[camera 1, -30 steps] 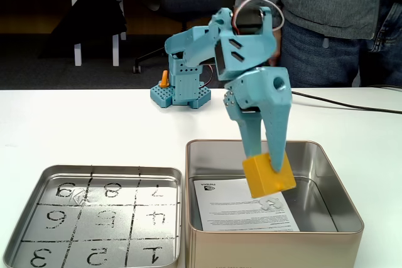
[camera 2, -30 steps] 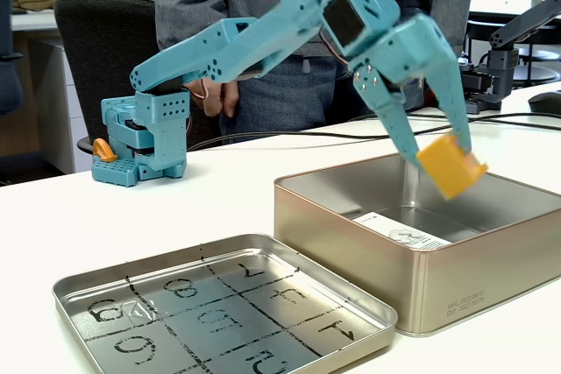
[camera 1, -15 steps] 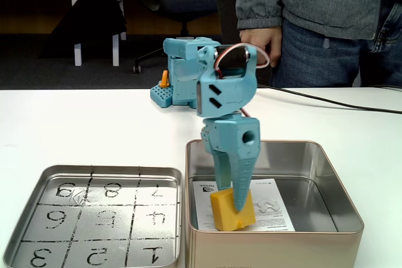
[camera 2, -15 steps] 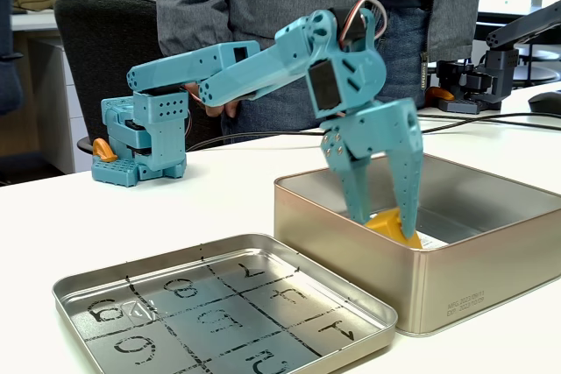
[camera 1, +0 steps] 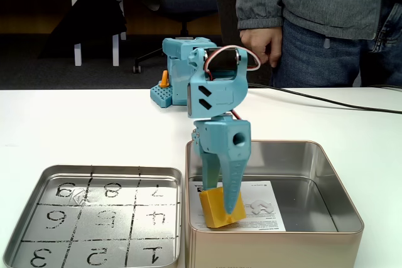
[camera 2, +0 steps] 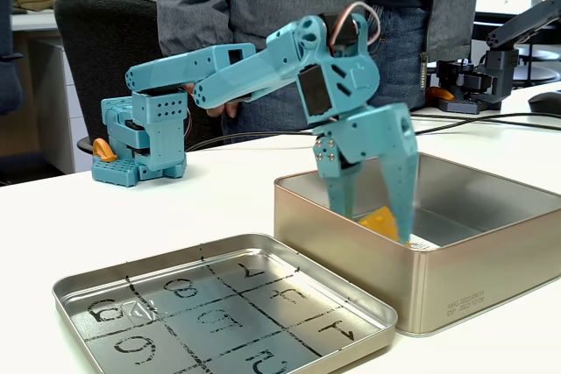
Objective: Grasp a lego block and put it in the bin.
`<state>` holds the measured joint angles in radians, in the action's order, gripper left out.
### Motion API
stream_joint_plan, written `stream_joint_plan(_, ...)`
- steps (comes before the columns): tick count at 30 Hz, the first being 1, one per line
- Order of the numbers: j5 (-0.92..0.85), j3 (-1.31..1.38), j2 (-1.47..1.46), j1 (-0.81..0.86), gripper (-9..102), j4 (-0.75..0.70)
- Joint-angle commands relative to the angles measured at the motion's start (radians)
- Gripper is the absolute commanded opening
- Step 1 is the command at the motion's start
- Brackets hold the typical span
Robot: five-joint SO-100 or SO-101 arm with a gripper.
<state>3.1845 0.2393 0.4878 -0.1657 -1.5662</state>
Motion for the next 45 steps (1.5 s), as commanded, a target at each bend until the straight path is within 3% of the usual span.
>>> stream_joint_plan(1,0.061,0.025,0.146,-0.006,27,0.035)
stream_joint_plan(9,0.06,0.025,0.245,0.067,26,0.219)
stream_joint_plan(13,0.064,0.025,0.259,0.179,19,0.239)
stream_joint_plan(18,0.087,0.025,0.216,0.319,0,0.327)
stream_joint_plan(22,0.087,0.025,0.133,0.382,0,0.423)
stream_joint_plan(45,0.087,0.025,0.038,0.328,0,0.407)
